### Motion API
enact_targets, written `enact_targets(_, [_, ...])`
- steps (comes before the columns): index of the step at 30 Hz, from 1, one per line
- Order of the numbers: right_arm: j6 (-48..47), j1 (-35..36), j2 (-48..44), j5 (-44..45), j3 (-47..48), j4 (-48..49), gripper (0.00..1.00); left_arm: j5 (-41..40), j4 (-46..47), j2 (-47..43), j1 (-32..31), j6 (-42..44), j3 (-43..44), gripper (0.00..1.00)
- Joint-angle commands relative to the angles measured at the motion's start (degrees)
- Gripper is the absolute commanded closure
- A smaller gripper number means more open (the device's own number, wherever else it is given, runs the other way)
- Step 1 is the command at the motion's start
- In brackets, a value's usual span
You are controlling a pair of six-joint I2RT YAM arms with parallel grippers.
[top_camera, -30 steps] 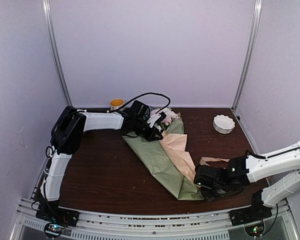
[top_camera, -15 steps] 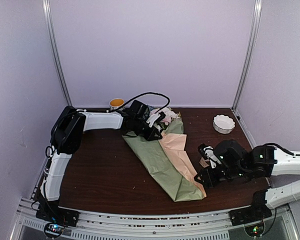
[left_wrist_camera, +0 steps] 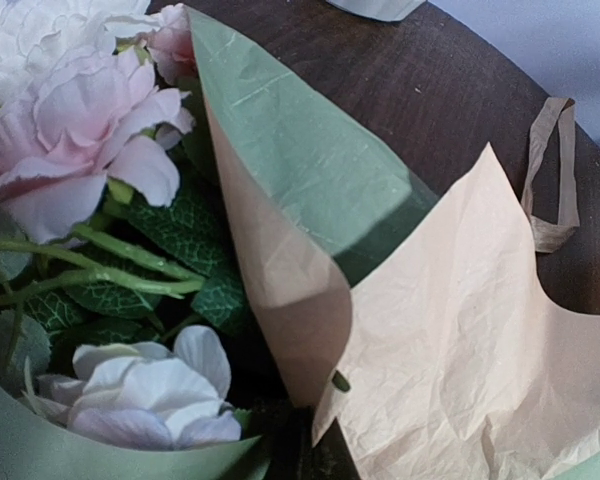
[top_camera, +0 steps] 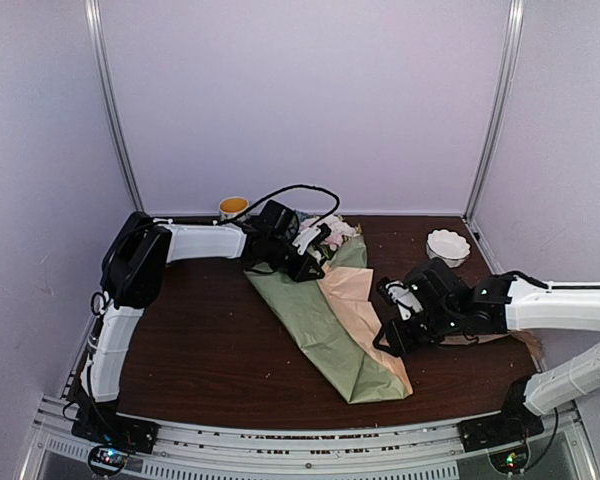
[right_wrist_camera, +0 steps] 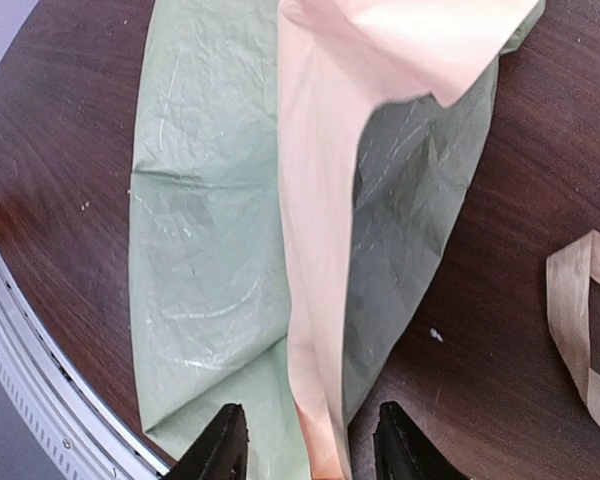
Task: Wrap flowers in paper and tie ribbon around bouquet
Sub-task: Fold the two-thirds-folded wrapping paper at the center of the board.
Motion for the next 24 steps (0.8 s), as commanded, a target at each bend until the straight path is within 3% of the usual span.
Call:
enact_targets(1, [-2.3,-4.9,3.7,-6.7,3.1,7.2,0.56,-0.7,-0.8,-0.1,1.3,0.8,-1.2,1.00])
enact_targets(10, [0.1,-18.6,10.0,-14.8,12.2,13.5,0.54,-0.8,-1.6,-0.1,1.3,0.6,-1.0,1.00])
enact_targets(14, [-3.2,-20.5,16.6,-17.1,19.4,9.4,0.54,-1.3,-2.0,-0.3,1.3,0.7,-1.0,1.00])
enact_targets(24, [-3.9,-23.3,28.7,-17.1,28.1,9.6,0.53,-0.9,-2.0,-0.2,1.2,1.5,-1.2,1.00])
